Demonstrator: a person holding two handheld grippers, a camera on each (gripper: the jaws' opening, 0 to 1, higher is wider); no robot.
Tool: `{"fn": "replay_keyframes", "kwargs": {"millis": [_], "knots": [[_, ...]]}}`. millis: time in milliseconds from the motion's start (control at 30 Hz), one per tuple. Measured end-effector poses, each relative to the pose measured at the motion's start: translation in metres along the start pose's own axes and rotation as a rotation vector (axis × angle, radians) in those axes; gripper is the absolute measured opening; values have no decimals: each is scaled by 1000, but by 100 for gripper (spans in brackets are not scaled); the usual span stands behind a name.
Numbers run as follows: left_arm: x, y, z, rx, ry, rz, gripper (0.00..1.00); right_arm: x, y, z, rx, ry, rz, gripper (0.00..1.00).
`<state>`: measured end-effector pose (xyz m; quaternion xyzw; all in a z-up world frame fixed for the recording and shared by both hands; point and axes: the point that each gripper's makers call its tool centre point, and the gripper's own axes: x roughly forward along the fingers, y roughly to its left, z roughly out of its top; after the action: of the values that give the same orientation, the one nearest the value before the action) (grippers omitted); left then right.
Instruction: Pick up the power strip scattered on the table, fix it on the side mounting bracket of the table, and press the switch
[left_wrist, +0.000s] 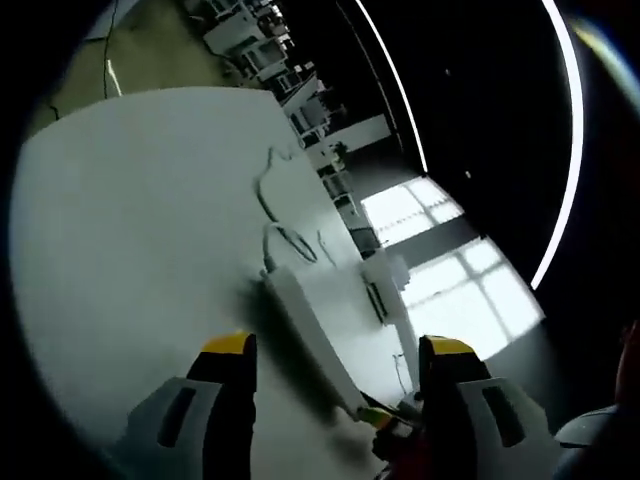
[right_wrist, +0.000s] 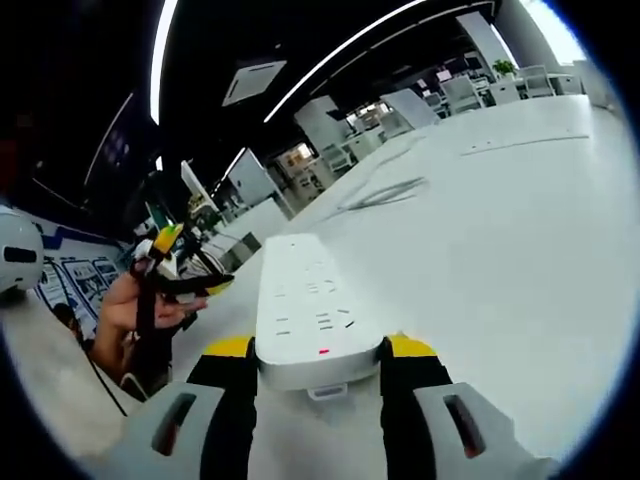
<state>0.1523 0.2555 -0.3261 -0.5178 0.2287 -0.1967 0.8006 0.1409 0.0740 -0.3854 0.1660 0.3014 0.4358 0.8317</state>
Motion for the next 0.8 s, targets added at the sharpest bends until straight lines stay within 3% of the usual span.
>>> {"fn": "replay_keyframes", "kwargs": {"millis": [800], "knots": [[20,5,-16,-82,35,19,69,6,-1,4,6,-5,12,44]]}}
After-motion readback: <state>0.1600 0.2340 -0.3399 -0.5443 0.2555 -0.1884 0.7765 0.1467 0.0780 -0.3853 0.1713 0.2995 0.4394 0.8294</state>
